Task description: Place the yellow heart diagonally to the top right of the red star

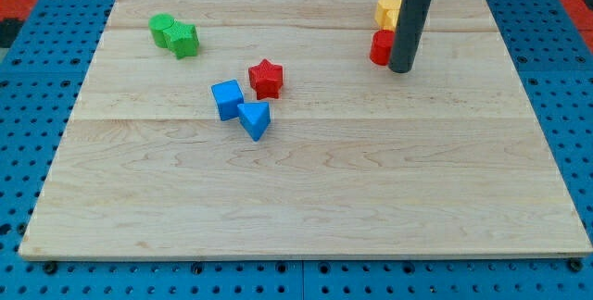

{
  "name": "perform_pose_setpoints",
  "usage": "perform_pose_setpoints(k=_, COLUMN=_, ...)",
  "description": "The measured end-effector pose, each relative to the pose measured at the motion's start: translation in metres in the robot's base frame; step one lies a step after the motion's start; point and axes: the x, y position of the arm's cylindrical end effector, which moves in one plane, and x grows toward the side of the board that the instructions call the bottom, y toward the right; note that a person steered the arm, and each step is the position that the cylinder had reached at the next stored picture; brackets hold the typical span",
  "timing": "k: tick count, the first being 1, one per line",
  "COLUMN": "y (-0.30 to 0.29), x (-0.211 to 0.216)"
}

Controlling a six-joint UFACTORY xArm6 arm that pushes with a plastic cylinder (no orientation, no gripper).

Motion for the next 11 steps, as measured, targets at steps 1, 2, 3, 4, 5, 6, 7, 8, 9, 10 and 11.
perform_pose_setpoints(k=1, y=-0.02, x=0.002)
perform_pose_setpoints(k=2, y=0.065, x=-0.02)
perform_pose_setpoints(k=3, y=0.084, x=-0.076)
perform_pose_setpoints(k=4, y=0.069, x=-0.105)
perform_pose_setpoints(k=5, y=0.066, x=-0.103)
perform_pose_setpoints(k=6, y=0.056, x=-0.094)
perform_pose_setpoints(k=7, y=0.042, x=-0.094)
perform_pose_setpoints(k=8, y=0.033, x=-0.094)
perform_pose_setpoints(k=9, y=0.032, x=-0.094)
perform_pose_setpoints(k=10, y=0.029, x=-0.091)
perform_pose_setpoints(k=11, y=0.027, x=-0.084)
